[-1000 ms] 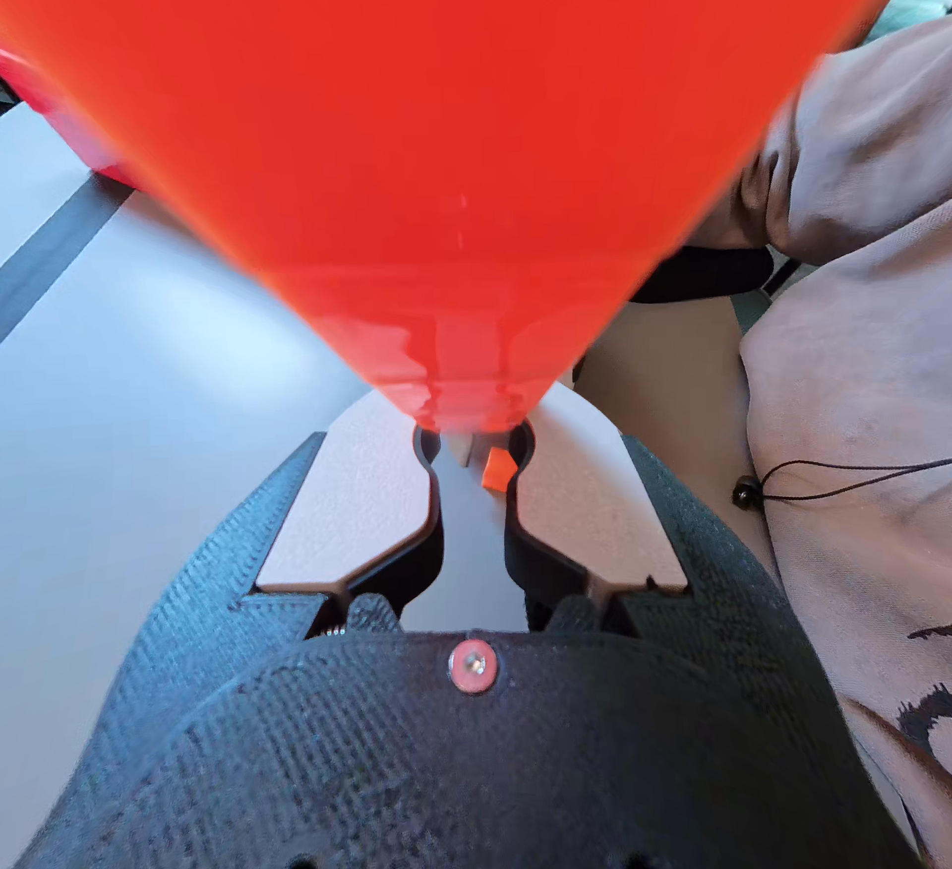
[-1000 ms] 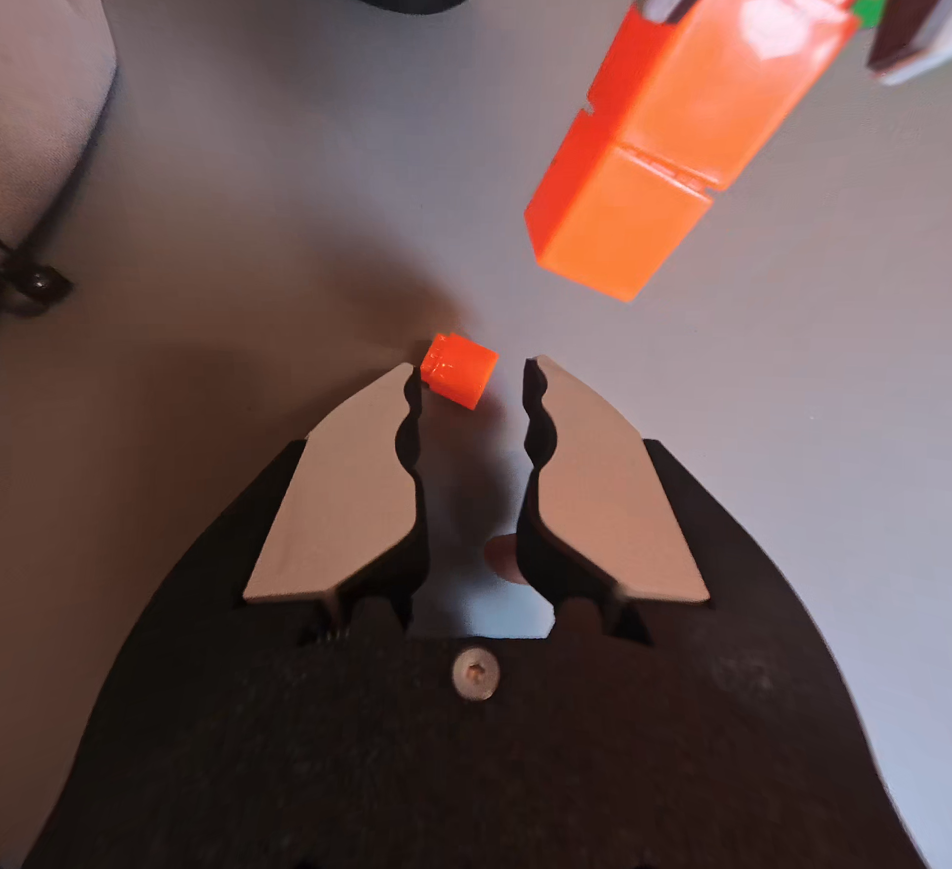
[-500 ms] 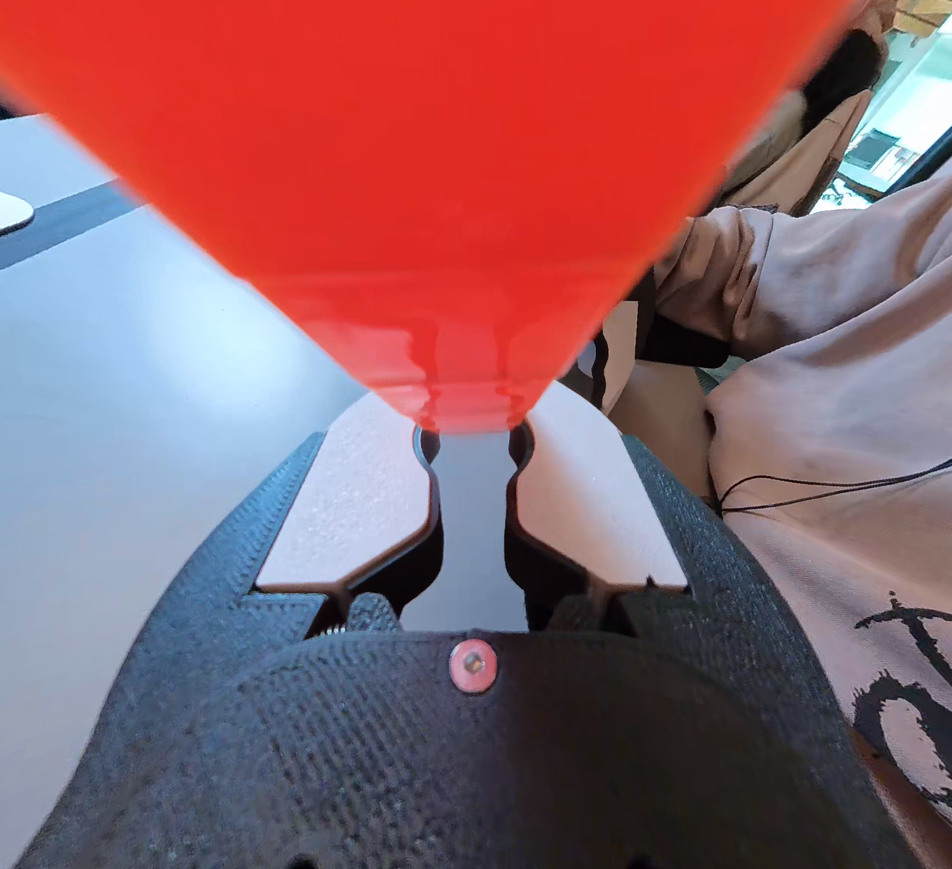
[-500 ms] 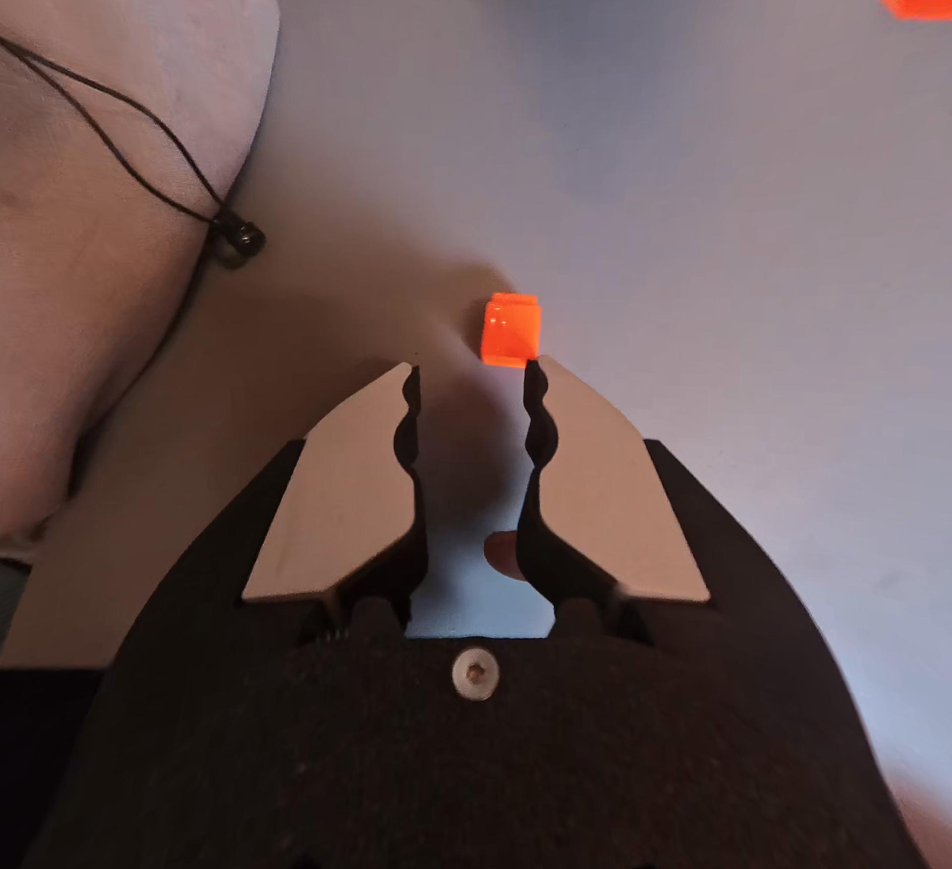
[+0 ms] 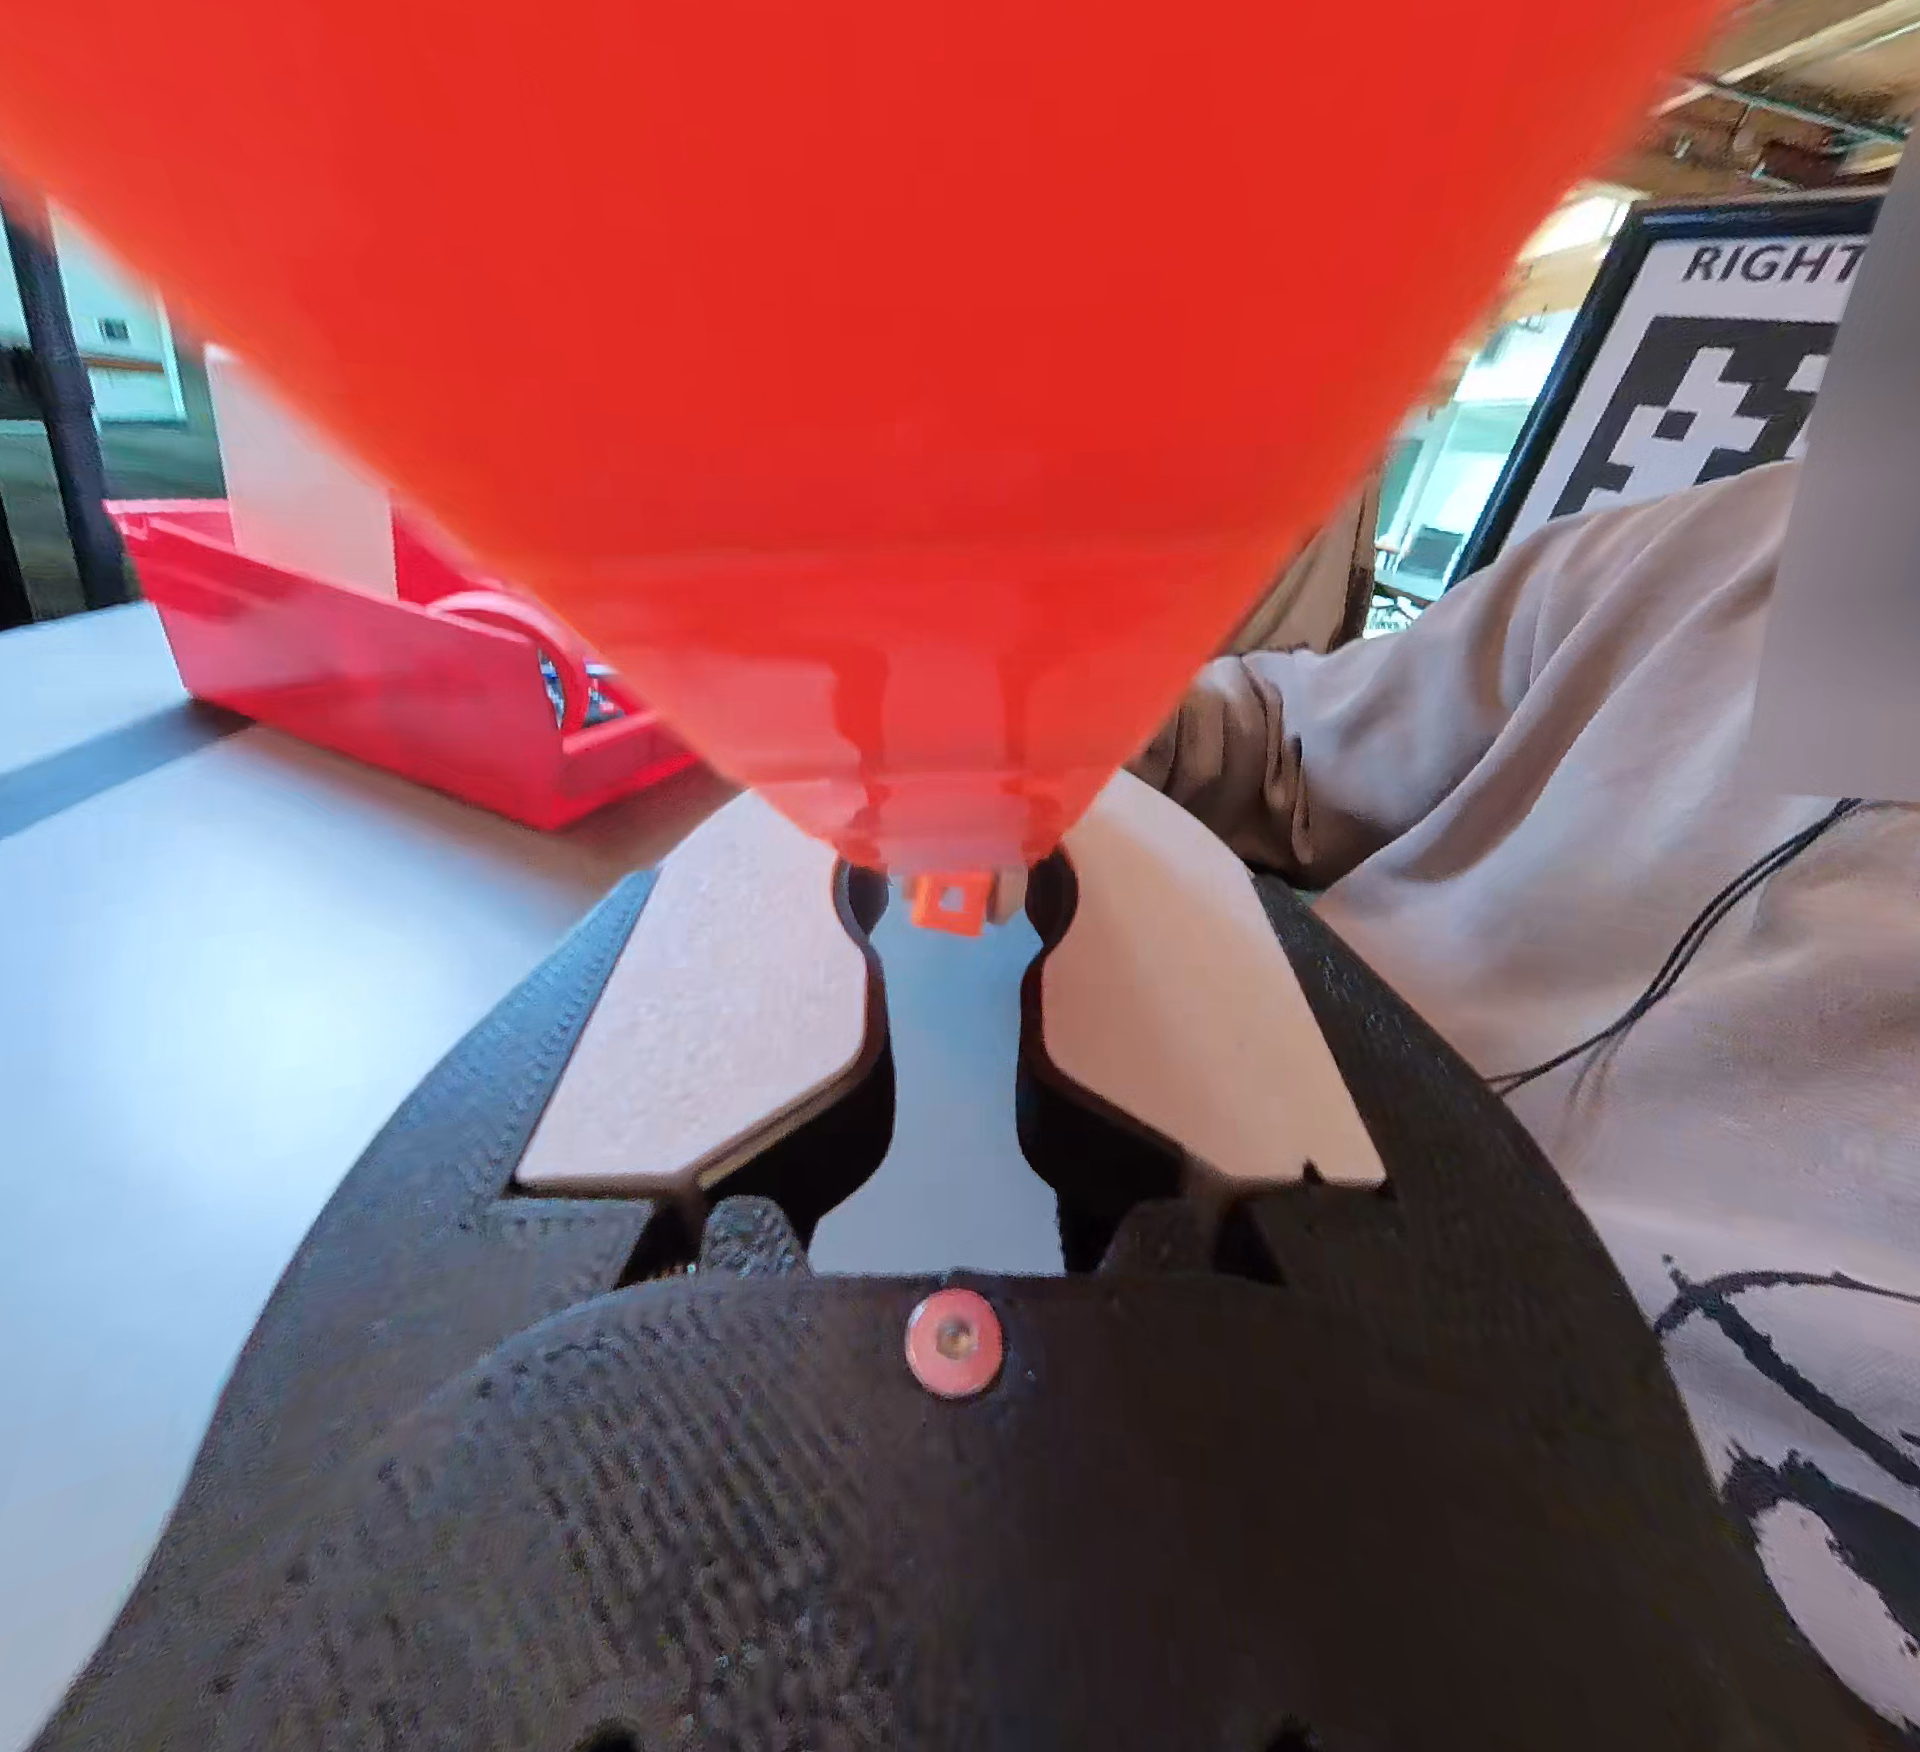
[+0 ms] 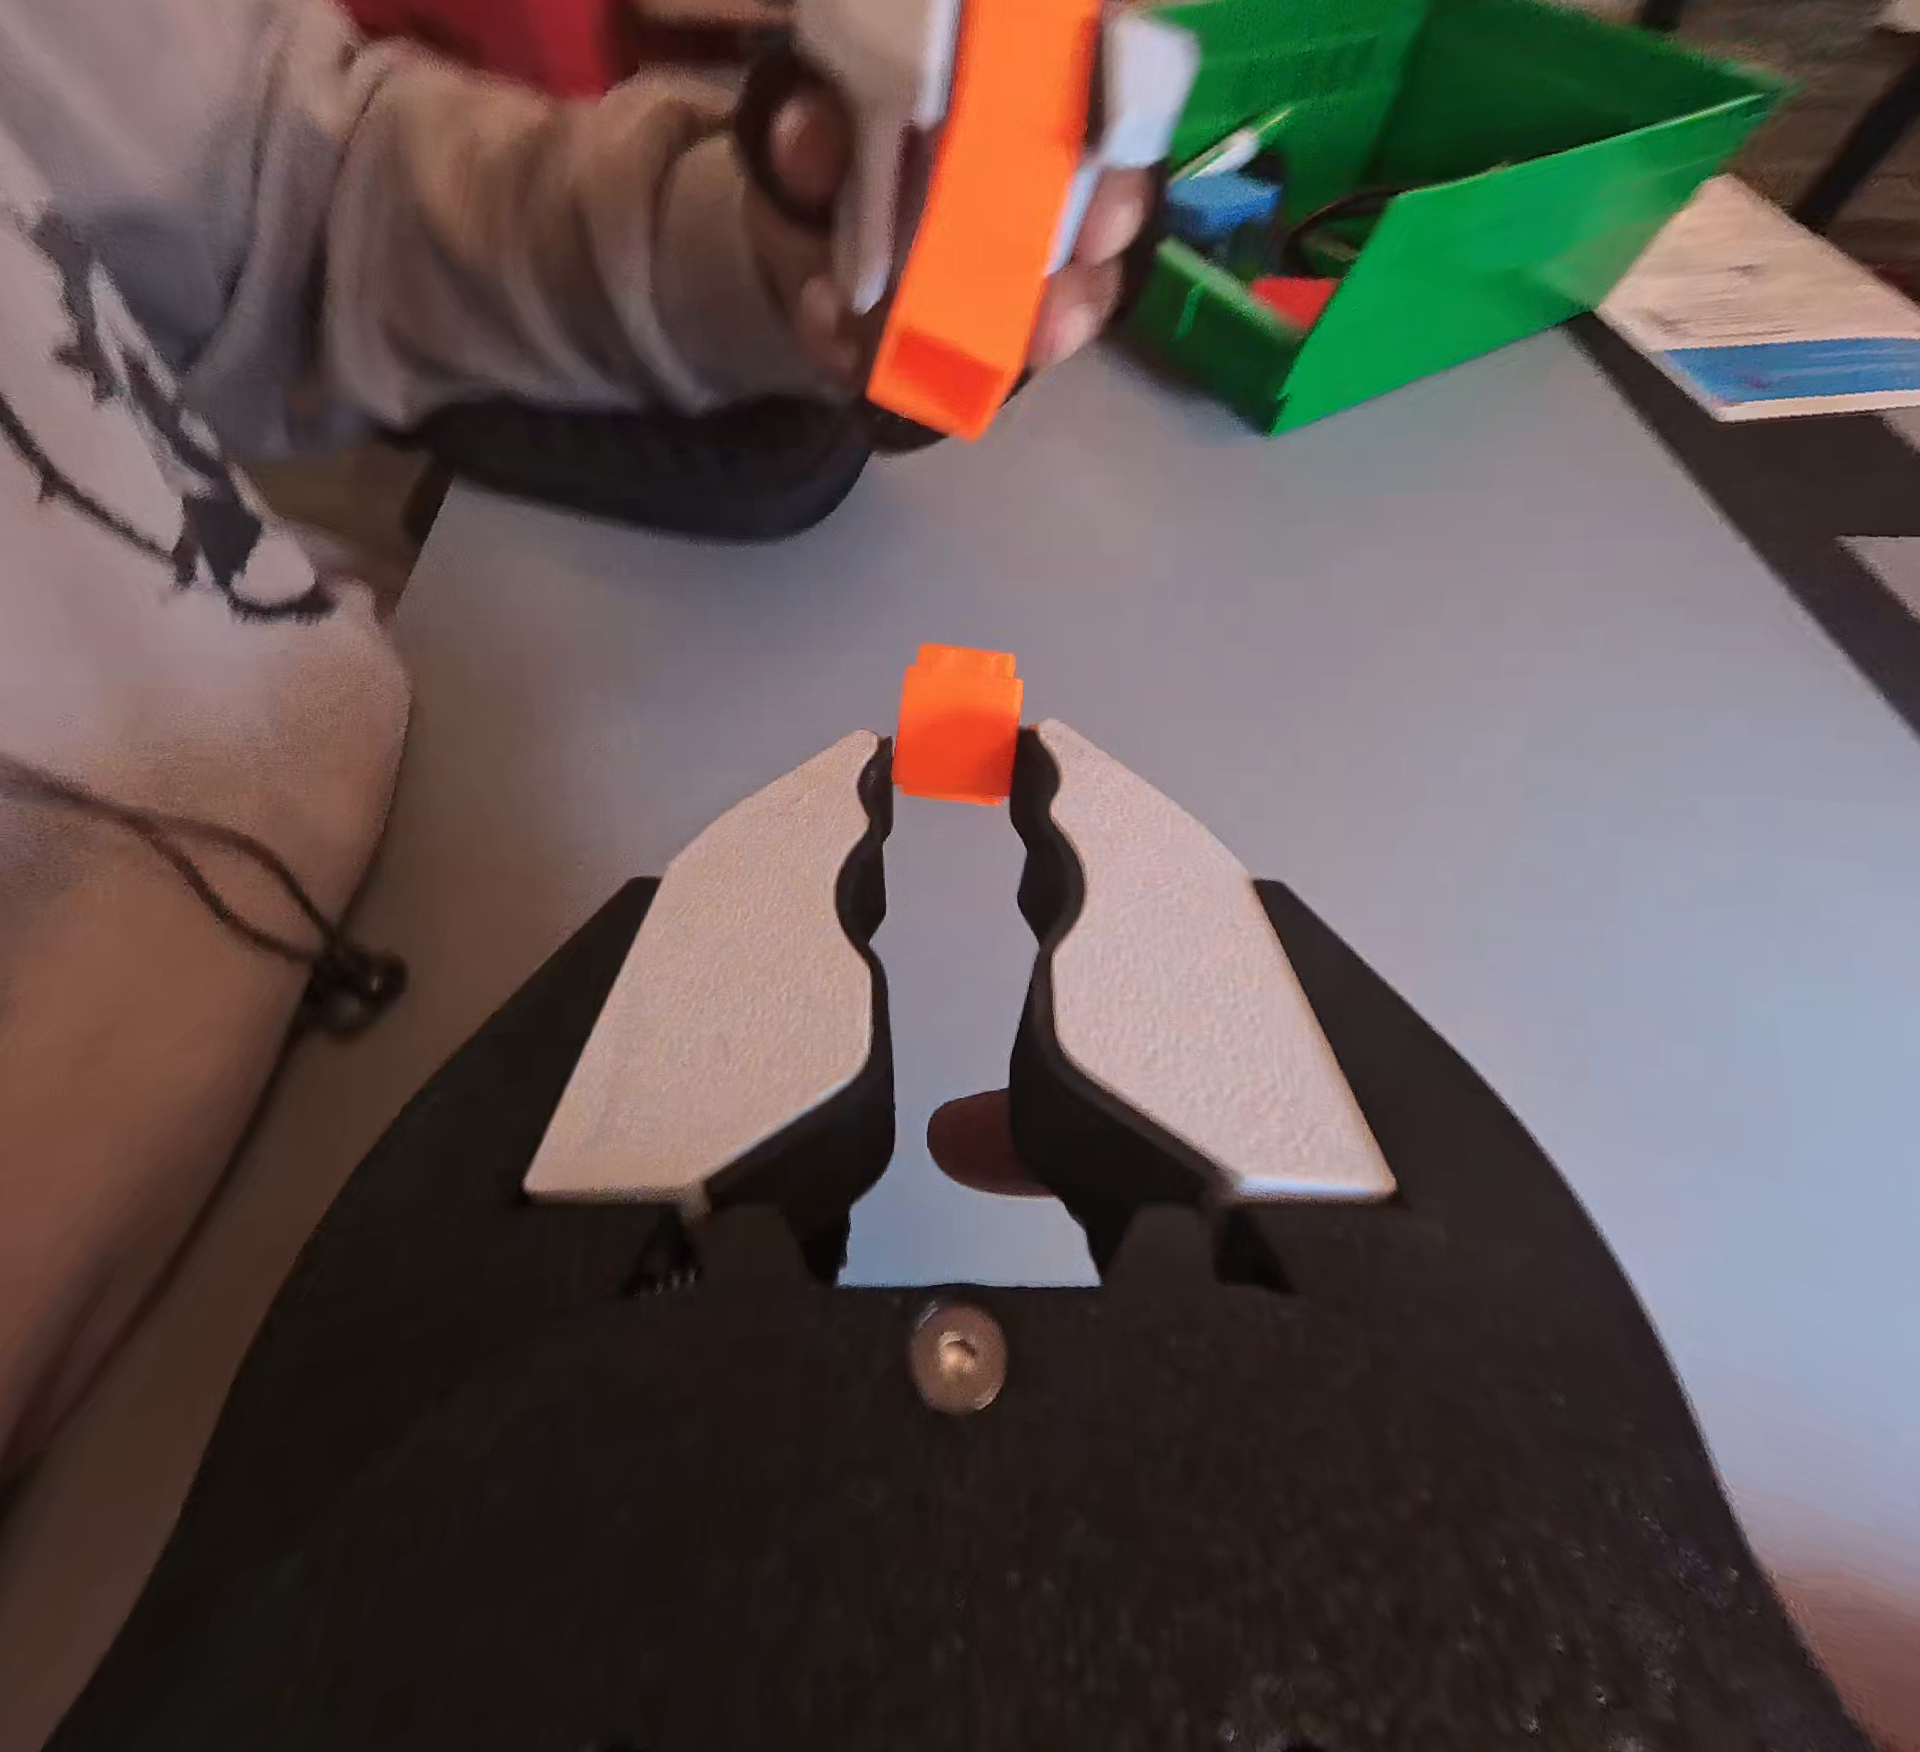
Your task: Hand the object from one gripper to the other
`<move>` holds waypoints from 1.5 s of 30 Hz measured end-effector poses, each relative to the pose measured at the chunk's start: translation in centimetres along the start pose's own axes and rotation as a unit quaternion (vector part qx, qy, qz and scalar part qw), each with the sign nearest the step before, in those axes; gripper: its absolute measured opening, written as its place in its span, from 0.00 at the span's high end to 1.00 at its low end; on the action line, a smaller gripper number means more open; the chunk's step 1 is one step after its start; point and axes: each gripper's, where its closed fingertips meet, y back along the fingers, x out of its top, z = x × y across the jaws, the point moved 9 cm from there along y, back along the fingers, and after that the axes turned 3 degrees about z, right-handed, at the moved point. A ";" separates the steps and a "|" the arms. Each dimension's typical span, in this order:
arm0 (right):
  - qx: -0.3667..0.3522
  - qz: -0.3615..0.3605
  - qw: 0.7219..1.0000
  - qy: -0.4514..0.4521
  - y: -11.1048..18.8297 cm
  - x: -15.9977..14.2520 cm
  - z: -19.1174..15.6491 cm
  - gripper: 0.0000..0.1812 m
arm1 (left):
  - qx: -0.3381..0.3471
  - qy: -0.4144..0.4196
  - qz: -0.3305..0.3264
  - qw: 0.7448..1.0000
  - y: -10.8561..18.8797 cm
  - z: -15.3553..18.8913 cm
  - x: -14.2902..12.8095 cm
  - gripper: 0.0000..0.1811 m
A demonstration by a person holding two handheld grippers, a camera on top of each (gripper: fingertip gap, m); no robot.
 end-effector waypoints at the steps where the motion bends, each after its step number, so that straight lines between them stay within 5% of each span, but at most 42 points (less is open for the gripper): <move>1: -0.021 0.019 1.000 -0.012 0.1 0.4 0.0 0.88 | 0.001 -0.011 0.005 1.000 -0.1 0.2 0.1 0.88; 24: -0.009 0.151 0.988 -0.024 0.0 1.8 -2.1 0.88 | -0.008 -0.084 0.006 0.996 -1.7 2.3 -0.1 0.88; 38: -0.027 0.399 0.908 -0.127 1.0 4.0 -2.0 0.89 | 0.009 0.054 0.239 0.969 -3.5 2.7 0.3 0.88; 45: -0.023 0.443 0.879 -0.175 1.0 4.2 -1.3 0.88 | 0.020 0.083 0.254 0.964 -4.0 2.5 -0.2 0.88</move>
